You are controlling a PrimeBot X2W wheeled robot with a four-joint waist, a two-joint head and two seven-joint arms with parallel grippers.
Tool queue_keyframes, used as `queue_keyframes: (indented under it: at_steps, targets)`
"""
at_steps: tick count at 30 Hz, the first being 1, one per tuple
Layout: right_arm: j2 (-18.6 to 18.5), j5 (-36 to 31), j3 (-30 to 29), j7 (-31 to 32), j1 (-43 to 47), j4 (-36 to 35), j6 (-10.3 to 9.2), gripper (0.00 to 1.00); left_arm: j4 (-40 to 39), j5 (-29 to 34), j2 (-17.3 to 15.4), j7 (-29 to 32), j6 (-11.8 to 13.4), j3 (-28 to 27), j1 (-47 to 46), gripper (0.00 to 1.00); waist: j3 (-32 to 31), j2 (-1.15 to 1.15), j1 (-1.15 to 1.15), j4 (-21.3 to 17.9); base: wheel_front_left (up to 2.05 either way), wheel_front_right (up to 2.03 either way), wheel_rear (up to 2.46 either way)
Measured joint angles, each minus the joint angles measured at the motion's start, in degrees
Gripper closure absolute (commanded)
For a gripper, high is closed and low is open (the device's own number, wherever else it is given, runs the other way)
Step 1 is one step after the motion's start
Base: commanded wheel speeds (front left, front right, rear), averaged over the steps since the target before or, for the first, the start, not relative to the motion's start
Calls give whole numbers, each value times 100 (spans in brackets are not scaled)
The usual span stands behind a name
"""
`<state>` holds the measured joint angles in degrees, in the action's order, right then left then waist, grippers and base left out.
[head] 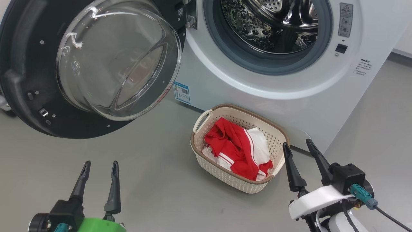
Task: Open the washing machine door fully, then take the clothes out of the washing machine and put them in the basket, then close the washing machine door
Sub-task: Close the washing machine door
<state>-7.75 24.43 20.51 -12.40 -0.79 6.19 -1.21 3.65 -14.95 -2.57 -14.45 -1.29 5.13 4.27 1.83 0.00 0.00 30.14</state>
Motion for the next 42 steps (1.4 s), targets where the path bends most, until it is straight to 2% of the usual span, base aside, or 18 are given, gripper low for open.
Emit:
queue_keyframes:
  at_steps: [34,35,36,37,42]
  targets:
    - [16,-1,58,-1,-163,176,62,0,-146,-27,0,0,7,-77,113,0,76,0,0,11,0,0,0]
    - [15,-2,55,-1,-163,176,60,0,-146,-68,0,0,7,-71,113,5,79,0,0,10,0,0,0]
    - [14,-2,53,-1,-163,178,57,0,-146,-89,0,0,7,-68,114,58,82,0,0,9,0,0,0]
    - [13,-2,52,-1,-163,178,57,0,-146,-97,0,1,7,-68,114,100,85,0,0,8,0,0,0]
    - [13,-2,40,-1,-163,178,56,0,-146,-118,0,0,8,-71,114,100,96,0,0,6,0,0,0]
